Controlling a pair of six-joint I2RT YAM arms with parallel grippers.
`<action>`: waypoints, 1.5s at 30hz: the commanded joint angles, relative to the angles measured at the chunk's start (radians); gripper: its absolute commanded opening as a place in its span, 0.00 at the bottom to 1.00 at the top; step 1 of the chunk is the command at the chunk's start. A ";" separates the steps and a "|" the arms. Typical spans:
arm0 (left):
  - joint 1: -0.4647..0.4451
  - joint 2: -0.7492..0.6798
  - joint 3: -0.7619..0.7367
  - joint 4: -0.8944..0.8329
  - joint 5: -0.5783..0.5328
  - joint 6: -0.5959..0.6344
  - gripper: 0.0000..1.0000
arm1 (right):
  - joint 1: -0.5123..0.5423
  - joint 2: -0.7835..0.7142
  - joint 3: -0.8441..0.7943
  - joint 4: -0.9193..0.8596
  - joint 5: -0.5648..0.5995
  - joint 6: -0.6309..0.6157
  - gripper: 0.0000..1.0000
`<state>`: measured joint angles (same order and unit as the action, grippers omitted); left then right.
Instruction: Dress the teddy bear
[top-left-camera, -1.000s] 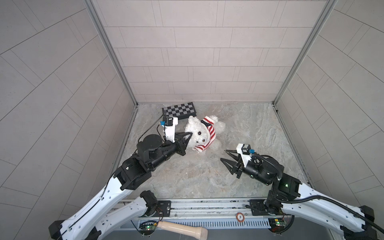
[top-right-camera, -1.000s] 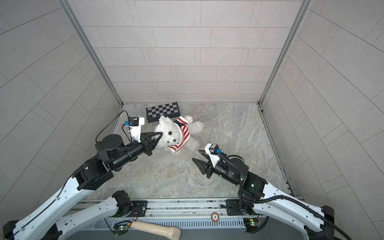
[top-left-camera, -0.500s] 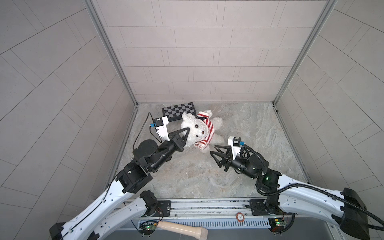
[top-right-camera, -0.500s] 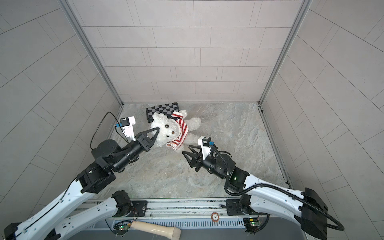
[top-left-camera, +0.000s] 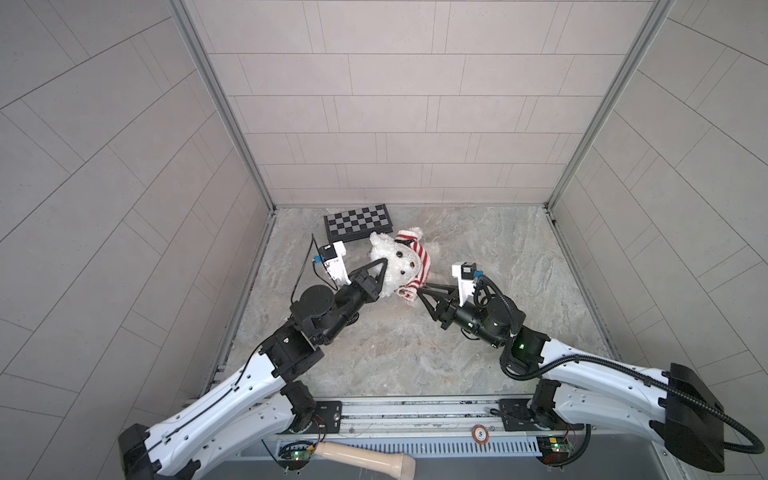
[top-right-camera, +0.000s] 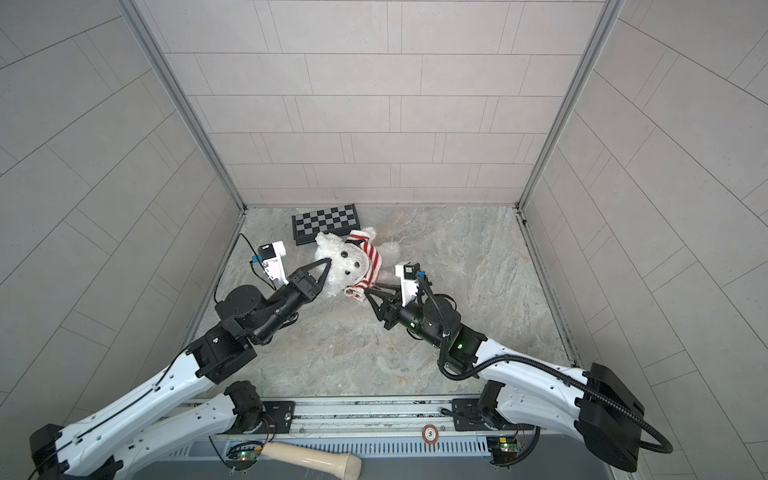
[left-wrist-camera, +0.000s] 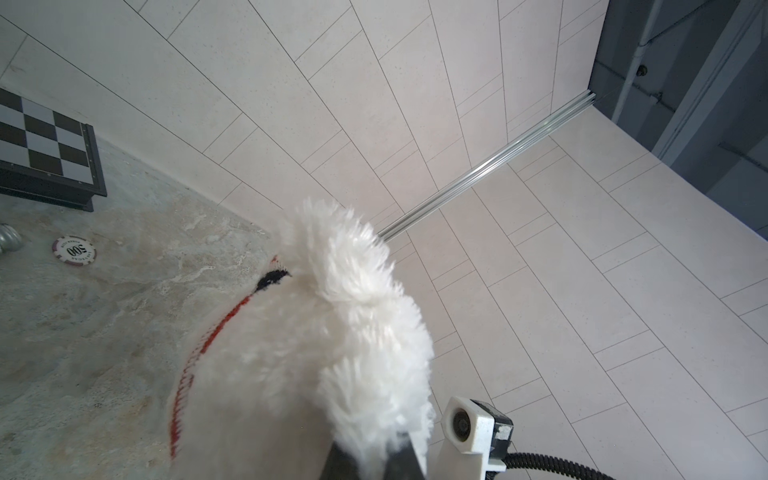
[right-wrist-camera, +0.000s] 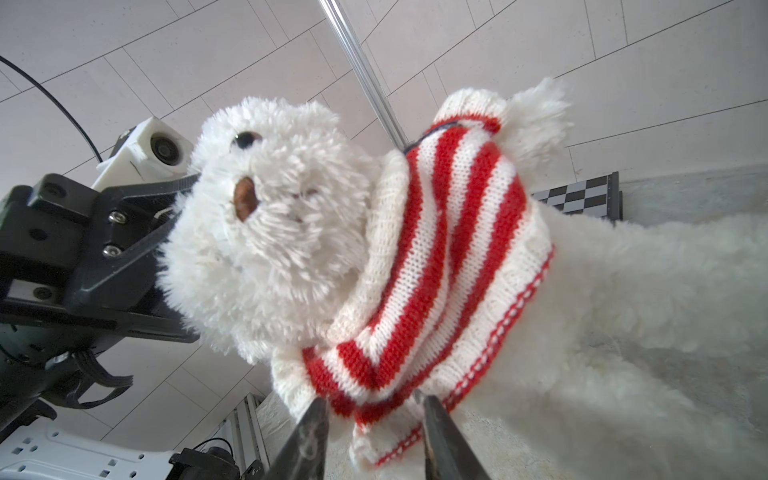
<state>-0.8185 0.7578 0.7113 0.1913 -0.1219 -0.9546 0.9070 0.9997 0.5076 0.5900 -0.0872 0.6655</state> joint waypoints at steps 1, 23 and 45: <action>-0.005 -0.020 -0.001 0.122 -0.033 -0.017 0.00 | 0.001 -0.053 -0.016 0.009 0.009 0.039 0.42; -0.046 0.081 -0.064 0.229 -0.142 -0.070 0.00 | 0.043 0.125 0.020 0.031 0.041 0.143 0.29; -0.060 0.103 -0.088 0.260 -0.178 -0.082 0.00 | 0.034 0.136 -0.002 -0.020 0.132 0.183 0.30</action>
<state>-0.8684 0.8619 0.6182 0.3717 -0.2985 -1.0309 0.9459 1.1213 0.4774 0.5644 0.0315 0.8429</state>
